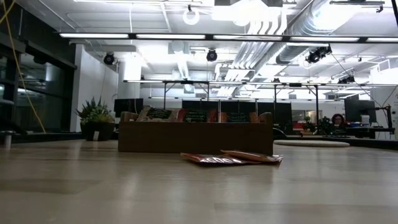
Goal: Pick & Place Tea
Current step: Put the orange tea bag into the right section of the brown wooden organizer
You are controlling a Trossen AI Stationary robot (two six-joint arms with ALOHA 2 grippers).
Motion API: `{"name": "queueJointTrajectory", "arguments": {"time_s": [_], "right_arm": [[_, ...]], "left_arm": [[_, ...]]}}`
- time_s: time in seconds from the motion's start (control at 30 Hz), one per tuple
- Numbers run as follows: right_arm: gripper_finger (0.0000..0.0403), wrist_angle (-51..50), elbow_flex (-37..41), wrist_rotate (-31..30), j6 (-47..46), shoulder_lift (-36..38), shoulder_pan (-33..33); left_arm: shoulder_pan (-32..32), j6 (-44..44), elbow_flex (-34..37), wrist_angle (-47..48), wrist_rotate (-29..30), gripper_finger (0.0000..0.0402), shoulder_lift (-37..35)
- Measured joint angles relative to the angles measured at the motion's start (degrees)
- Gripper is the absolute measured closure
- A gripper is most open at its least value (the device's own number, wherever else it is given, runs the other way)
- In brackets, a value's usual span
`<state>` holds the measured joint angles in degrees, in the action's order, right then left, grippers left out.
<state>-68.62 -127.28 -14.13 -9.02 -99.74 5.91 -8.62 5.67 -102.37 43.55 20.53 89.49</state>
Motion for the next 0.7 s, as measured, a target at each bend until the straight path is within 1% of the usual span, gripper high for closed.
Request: {"name": "queueJointTrajectory", "arguments": {"time_s": [0.2, 0.3, 0.43, 0.5, 0.57, 0.63, 0.7], "right_arm": [[0.0402, -1.22, 0.00, -0.95, -0.03, 0.00, 0.00], [0.0402, -3.94, 0.00, -2.08, -1.13, 0.00, 0.00], [0.0403, -7.00, 0.00, -3.24, -2.58, 0.00, 0.18], [0.0403, -7.83, 0.00, -3.70, -2.90, 0.00, 0.41], [0.0403, -8.68, 0.00, -3.77, -3.27, 0.00, 0.51], [0.0403, -10.00, 0.00, -3.74, -4.40, 0.00, 0.52], [0.0403, -10.93, 0.00, -3.76, -5.09, 0.00, 0.83]], "left_arm": [[-0.02, -0.02, 0.07, 0.78, 0.61, 0.0215, -1.06], [-0.02, 0.48, -0.02, 2.57, 2.57, 0.0189, -2.47], [-0.02, 1.50, 0.01, 6.86, 5.75, 0.0180, -4.49], [-0.02, 1.98, 0.27, 10.26, 7.08, 0.0181, -6.61], [-0.02, 2.35, -0.24, 9.94, 8.27, 0.0183, -8.08], [-0.02, 3.13, 0.22, 14.98, 9.51, 0.0186, -10.74], [-0.02, 4.37, -0.16, 15.26, 10.03, 0.0188, -11.54]]}}
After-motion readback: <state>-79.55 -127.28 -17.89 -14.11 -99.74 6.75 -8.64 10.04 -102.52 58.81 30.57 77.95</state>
